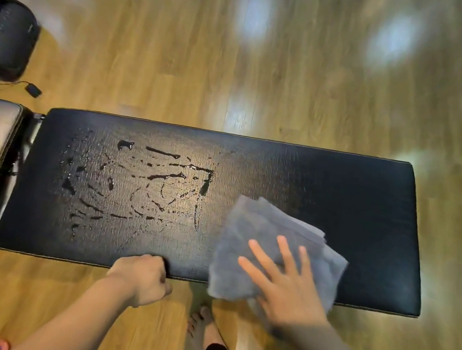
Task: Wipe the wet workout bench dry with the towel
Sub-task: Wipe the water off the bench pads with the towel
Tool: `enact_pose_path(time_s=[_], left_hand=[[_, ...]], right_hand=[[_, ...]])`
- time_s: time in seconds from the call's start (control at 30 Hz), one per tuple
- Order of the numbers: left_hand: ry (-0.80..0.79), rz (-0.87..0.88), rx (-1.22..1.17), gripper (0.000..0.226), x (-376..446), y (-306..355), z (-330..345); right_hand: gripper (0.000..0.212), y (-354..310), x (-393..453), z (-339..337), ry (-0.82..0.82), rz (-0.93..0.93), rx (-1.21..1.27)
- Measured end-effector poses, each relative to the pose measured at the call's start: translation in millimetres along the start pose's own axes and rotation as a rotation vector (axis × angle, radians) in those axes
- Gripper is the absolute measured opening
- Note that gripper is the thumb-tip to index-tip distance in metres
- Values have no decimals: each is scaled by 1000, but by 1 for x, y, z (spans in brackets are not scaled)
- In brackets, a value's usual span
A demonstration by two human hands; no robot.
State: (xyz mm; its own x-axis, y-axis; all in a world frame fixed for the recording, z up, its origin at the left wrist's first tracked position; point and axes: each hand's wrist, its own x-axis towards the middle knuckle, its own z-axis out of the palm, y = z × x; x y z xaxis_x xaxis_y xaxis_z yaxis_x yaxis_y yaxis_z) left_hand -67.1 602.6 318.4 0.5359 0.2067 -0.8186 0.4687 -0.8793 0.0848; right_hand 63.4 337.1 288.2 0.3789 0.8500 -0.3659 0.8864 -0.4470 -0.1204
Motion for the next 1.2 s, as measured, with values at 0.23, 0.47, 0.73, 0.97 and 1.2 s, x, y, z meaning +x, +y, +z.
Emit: enact_pose_path(time_s=[0.23,0.47,0.73,0.97,1.2], left_hand=[[21,102,-18,28,2,1,-1],[95,94,44,35,-1,-1,3],[135,222,129,38,-11,-25,24],[123,206,52,31,-20,-32,34],[111,168,88,28,-19,-28,47]], right_hand=[[57,56,65,-39,60,370,108],[59,-34,178,-74,77,282,162],[74,-55,55,-17,40,-26,-12],[56,13,85,-46,27,230,91],[59,-66,209,-86,19,245,185]])
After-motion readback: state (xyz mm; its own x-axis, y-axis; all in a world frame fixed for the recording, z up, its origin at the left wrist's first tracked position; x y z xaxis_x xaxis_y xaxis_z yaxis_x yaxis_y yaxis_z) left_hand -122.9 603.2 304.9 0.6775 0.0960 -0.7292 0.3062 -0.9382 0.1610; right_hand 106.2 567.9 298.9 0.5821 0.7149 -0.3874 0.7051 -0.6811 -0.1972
